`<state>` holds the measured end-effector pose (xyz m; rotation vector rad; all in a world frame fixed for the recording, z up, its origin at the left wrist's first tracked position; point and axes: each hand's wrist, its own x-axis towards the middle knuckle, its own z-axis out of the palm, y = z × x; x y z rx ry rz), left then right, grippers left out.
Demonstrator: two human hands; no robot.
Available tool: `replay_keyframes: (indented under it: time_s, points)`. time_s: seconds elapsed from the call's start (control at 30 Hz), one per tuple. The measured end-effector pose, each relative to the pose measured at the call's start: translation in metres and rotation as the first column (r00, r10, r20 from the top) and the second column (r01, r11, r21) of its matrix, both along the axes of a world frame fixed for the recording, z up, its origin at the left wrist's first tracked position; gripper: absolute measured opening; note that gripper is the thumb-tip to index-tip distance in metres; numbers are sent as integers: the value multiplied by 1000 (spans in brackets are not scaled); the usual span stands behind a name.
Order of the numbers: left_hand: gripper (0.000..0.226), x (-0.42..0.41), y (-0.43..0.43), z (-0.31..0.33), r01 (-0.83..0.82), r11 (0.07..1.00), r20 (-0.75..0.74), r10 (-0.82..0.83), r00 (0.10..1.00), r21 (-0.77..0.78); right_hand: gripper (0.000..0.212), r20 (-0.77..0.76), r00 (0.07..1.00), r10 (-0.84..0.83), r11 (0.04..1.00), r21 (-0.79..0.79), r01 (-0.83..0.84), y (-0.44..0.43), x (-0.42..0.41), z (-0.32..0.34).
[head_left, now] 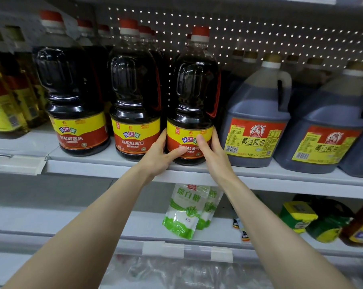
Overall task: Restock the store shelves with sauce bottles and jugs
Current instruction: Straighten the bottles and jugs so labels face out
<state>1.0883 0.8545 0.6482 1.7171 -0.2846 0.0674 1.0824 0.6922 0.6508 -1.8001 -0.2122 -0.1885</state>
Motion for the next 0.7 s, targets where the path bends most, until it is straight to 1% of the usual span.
replay_keyframes:
  time_s: [0.07,0.17,0.3,0.37,0.53,0.7]
  points:
    - [57,0,0,-1,-1,1000,-1,1,1000,7,64,1,1000,-1,1000,1,1,0,0,0]
    - [59,-1,-2,-1,-16,1000,8,17,1000,-21,64,-1,1000,1,1000,13,-1,-1,-1,1]
    - [70,-5,-5,-7,-113,992,45,116,992,-56,72,-5,1000,13,1000,14,-13,0,0,1]
    - [74,-6,-6,-10,-137,989,56,140,988,-54,74,-9,1000,15,1000,21,-15,0,0,1]
    - [68,-5,-4,-7,-95,995,66,96,993,-20,61,-1,1000,-4,999,37,4,-2,-1,1]
    - [63,-5,-3,-5,-71,997,67,72,995,-10,62,8,1000,-18,999,29,18,-1,-2,1]
